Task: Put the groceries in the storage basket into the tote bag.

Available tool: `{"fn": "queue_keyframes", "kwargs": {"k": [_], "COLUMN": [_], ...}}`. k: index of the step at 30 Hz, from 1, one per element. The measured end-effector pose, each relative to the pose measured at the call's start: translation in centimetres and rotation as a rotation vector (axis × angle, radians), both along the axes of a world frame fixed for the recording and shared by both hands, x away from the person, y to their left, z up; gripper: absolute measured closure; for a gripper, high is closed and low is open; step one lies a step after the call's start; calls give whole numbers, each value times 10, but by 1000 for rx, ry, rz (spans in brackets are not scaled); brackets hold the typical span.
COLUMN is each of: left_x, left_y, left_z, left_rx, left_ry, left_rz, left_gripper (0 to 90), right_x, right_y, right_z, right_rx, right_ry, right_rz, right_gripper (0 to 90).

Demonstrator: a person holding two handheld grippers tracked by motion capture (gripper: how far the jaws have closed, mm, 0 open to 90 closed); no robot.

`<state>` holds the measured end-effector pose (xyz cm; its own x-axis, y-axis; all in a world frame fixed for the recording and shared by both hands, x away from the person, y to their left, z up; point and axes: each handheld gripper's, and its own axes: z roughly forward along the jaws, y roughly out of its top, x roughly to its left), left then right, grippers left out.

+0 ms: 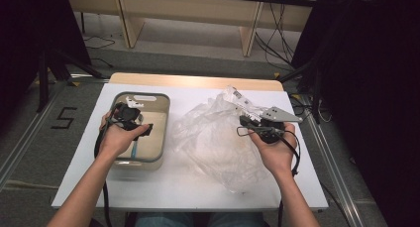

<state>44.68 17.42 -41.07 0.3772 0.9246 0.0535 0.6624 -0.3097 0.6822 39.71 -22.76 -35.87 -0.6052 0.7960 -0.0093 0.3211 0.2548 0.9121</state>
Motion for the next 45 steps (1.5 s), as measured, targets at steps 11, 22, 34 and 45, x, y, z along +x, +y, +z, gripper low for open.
{"fn": "queue_keyframes", "kwargs": {"k": [11, 22, 34, 45], "left_x": [23, 36, 41, 44], "left_y": [5, 12, 16, 12], "left_z": [-18, -34, -45, -51], "left_rx": [38, 11, -1, 0], "left_ry": [136, 261, 316, 333], "left_rz": [60, 79, 94, 95], "left_gripper": [370, 417, 482, 535], "right_x": [2, 2, 1, 1], "right_y": [1, 3, 5, 6], "right_z": [0, -2, -2, -2], "right_rx": [-2, -5, -12, -21], "right_ry": [4, 3, 6, 1], "right_rz": [3, 11, 13, 13], "right_gripper": [900, 900, 900, 900]}}
